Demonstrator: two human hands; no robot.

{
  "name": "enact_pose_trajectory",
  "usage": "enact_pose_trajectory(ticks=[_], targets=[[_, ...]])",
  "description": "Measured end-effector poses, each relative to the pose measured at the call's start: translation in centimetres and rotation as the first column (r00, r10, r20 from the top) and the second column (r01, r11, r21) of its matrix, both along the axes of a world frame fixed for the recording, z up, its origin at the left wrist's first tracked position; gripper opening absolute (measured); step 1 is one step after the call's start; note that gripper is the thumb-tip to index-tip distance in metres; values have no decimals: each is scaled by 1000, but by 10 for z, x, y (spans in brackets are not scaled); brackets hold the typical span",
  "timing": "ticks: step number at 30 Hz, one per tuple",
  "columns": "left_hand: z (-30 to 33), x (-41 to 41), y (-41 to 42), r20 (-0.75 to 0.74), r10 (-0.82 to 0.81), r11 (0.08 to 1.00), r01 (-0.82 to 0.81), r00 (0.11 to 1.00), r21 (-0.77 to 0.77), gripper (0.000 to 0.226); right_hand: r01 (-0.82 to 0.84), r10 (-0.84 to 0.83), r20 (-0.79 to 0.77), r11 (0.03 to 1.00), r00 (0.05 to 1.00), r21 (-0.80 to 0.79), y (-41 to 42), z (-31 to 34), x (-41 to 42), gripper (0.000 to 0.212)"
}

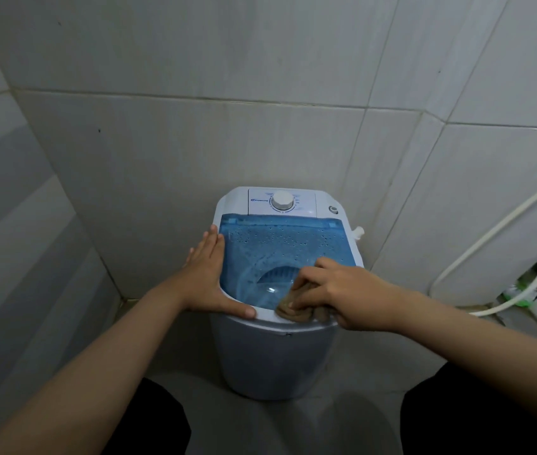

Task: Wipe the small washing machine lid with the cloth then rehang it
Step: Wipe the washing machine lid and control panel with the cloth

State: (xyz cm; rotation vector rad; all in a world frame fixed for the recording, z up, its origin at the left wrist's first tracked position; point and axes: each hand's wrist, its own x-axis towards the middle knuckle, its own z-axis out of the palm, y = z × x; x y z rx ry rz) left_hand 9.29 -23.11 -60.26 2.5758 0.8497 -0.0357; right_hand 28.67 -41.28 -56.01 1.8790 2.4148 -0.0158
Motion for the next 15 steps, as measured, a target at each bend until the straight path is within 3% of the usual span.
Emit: enact_pose_trajectory(ticks=[4, 7, 9, 12, 15], targets=[[-1, -1, 1, 22, -2, 1000, 3, 1000, -5, 159, -13, 23, 97, 994, 995, -113, 4, 25, 18, 41], [-4, -1, 1, 28, -6, 1000, 7, 1000, -10, 159, 108, -96, 93, 985, 991, -138, 14, 45, 30, 44], [-4, 0, 3, 16, 4, 1000, -3, 1000, -13, 159, 192, -200, -105, 978, 974, -78, 21, 51, 34, 50], [2, 3, 2, -11, 4, 1000, -4, 1000, -14, 161, 313, -261, -477, 949, 839, 33, 30, 52, 30, 41], [17, 17, -7, 186, 62, 991, -39, 981, -127, 155, 384, -248, -716, 923, 653, 30, 41, 52, 22, 30]])
